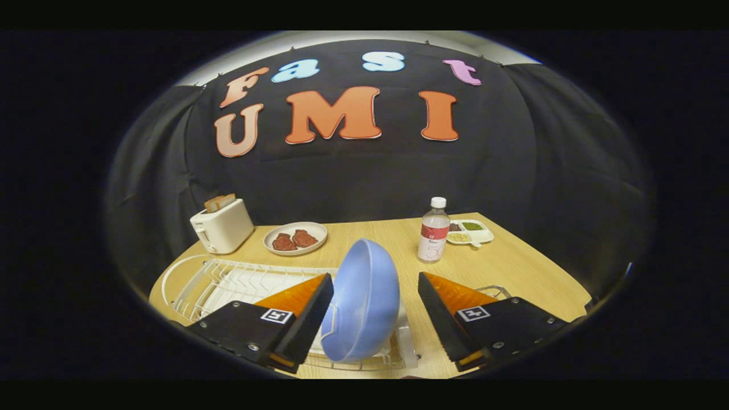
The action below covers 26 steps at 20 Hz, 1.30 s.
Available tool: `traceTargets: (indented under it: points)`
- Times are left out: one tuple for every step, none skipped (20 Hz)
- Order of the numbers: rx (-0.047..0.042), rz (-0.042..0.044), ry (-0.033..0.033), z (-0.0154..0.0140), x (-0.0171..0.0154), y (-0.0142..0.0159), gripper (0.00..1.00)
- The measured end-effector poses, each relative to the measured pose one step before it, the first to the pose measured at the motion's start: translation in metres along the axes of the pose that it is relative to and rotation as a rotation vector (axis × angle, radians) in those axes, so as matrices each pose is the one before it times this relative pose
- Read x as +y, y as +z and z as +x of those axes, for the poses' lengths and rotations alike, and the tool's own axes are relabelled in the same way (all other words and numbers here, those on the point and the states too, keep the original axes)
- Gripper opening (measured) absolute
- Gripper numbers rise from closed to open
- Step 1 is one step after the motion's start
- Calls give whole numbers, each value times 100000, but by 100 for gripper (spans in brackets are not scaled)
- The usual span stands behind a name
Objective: Take the plate from the dish rack, then take the spoon from the basket and place it into the plate.
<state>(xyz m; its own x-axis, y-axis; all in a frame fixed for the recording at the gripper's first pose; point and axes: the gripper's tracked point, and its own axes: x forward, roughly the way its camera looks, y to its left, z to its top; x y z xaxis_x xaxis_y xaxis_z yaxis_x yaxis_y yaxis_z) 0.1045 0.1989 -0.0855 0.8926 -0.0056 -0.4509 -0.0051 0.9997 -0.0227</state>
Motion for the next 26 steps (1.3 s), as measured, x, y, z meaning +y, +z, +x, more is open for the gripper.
traceTargets:
  points:
    - [1871,-570,-584,127,170,-417,86]
    - [1565,-1095,-923,314,-56,-431,80]
    - [956,-2198,-787,415,-39,-406,78]
    - [968,-3182,-2184,566,-270,-491,70]
    - [1480,-3217,-2648,354,-260,-468,58]
    - [-134,-1816,-2009,-7,45,278,41]
    - [-947,-244,-211,-60,278,316,39]
    - [443,23,-961,-125,128,151,37]
    - [973,-36,-1340,52,-133,-21,36]
    - [335,502,-419,-74,51,168,33]
    - [-538,1506,-1117,-114,7,378,32]
    - [-547,387,-426,-143,144,103,31]
    - [-952,-459,-692,-47,142,353,29]
    - [-928,-641,-714,-120,136,361,29]
    - [-783,-1130,-608,-183,114,484,28]
    - [-1022,-1199,-758,87,170,290,27]
    - [-1148,-1694,-886,-162,67,478,27]
    - [-1397,-1455,-896,-131,-86,439,27]
    - [-1312,-556,-754,-125,-33,464,27]
    - [-849,-530,-727,0,-135,316,27]
    - [-687,-1111,-819,-4,-156,258,27]
    - [-1217,-448,-1094,-81,-370,381,27]
    - [-983,428,-762,-96,-347,405,27]
    - [-809,878,-318,-126,-343,321,27]
    - [-1001,1249,711,-125,-177,371,27]
    - [-223,1442,682,-248,-184,85,27]
